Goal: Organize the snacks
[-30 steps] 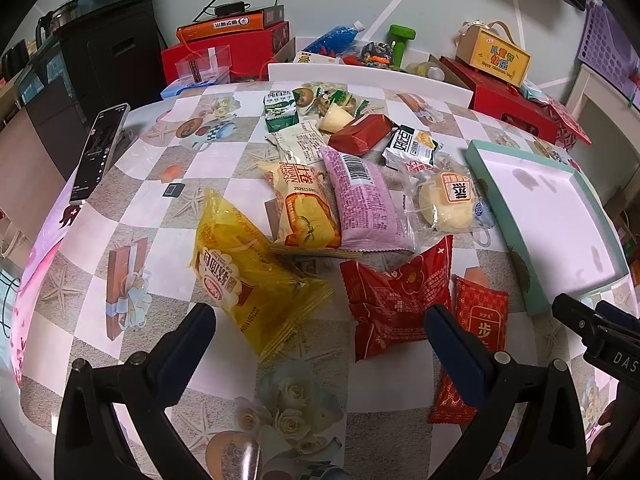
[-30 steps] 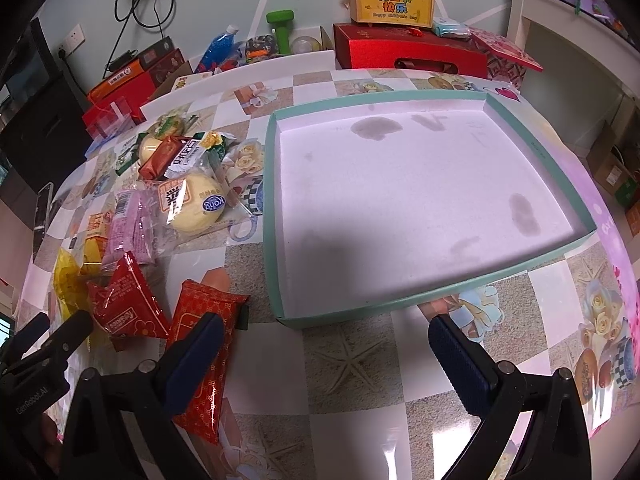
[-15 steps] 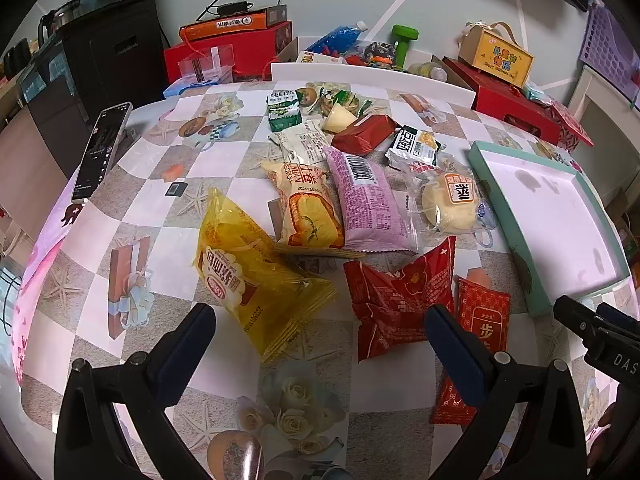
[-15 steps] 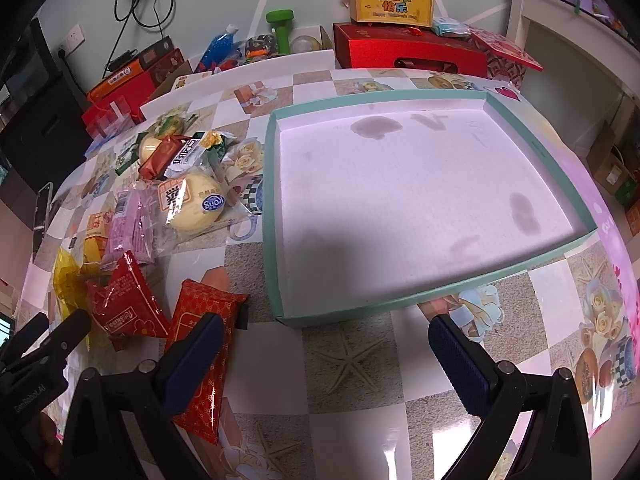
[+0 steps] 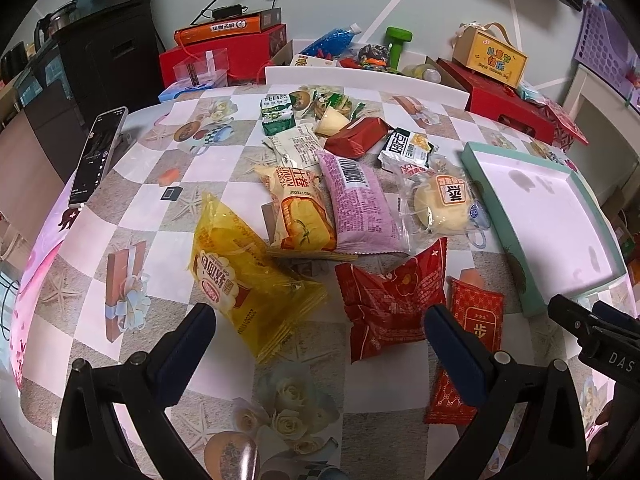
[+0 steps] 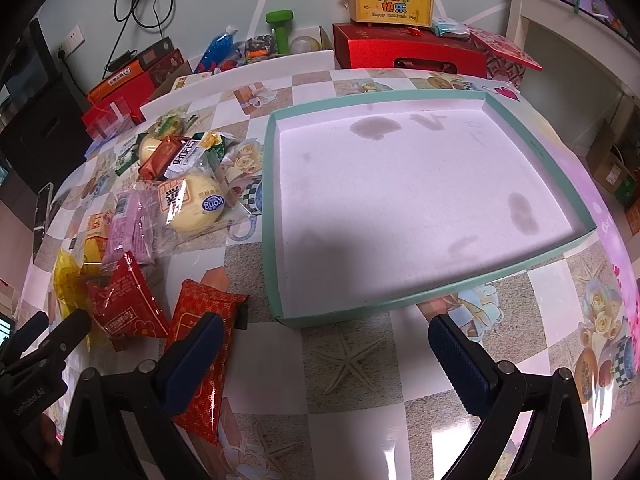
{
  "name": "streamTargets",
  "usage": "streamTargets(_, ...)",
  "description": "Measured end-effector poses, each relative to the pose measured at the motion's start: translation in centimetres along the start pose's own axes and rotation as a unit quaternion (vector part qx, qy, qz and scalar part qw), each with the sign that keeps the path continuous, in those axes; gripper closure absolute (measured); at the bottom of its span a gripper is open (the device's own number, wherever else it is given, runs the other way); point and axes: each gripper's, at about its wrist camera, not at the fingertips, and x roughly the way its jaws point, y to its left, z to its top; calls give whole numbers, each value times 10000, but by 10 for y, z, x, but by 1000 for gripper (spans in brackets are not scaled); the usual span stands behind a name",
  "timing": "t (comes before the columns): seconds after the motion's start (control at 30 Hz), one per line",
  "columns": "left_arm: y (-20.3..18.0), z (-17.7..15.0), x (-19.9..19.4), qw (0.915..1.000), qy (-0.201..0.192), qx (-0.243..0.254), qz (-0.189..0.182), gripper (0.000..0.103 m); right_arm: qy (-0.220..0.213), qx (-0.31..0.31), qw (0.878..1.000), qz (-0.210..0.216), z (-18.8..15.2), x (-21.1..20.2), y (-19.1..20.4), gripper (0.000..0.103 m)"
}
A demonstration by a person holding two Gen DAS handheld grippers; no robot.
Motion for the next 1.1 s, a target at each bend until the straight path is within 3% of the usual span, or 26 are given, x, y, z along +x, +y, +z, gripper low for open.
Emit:
streamTargets(0.8, 8, 2, -6, 9999, -26, -137, -2, 0, -40, -95, 9999, 20, 0, -6, 7, 0)
streamTargets(1.1, 27, 2, -10, 9986, 145, -512, 17, 0, 39, -334, 9993, 174, -3, -6, 27, 0)
